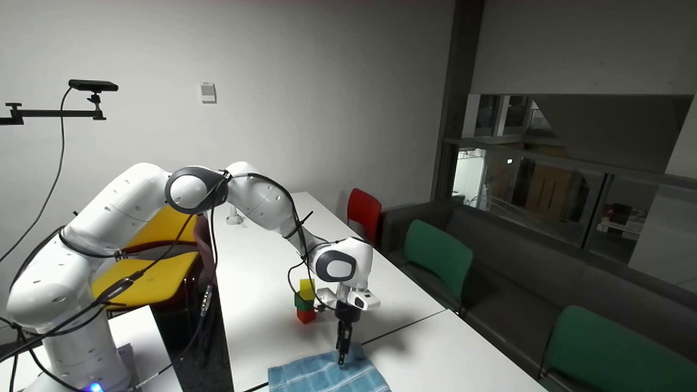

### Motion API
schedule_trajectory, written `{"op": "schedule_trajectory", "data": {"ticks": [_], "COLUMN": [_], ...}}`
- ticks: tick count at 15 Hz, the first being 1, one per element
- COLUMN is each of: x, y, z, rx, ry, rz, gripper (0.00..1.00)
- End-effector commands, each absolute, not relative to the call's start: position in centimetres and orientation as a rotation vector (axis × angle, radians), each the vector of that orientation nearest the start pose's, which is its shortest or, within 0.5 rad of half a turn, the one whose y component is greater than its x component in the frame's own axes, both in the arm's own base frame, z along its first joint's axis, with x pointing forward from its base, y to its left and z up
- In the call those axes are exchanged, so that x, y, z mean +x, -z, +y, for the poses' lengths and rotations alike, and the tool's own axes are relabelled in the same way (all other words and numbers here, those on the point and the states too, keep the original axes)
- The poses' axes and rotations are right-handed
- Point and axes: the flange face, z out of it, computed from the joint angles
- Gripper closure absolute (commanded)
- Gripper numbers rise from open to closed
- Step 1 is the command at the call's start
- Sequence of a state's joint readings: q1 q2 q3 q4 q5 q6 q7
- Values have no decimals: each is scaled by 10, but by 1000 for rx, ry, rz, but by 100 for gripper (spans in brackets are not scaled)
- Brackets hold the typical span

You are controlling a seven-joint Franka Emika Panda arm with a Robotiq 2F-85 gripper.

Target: Unfold the cloth

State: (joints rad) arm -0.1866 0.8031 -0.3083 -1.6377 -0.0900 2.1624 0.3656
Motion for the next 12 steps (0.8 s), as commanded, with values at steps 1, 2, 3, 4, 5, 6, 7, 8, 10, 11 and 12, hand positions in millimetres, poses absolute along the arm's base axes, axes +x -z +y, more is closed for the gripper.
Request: {"op": "schedule_trajectory", "data": {"ticks": [1, 2, 3, 4, 5, 6, 7, 8, 10, 11, 12], "x": [588, 588, 588, 589, 589, 589, 589, 589, 589, 589, 588], "y": [-151, -151, -151, -151, -151, -151, -151, -151, -151, -152, -154], "z": [-302, -301, -301, -301, -300, -300, -300, -300, -300, -300, -300], "rx": [-3192, -3194, -3195, -3197, -3198, -3199, -3198, -3198, -3196, -3195, -3195], "ry": [-486, -487, -485, -483, -482, -482, -482, -482, -484, -485, -485], "rz": [1271, 1272, 1270, 1267, 1261, 1260, 1258, 1258, 1257, 1258, 1261], "gripper": [12, 32, 38, 45, 54, 61, 69, 77, 92, 98, 100]}}
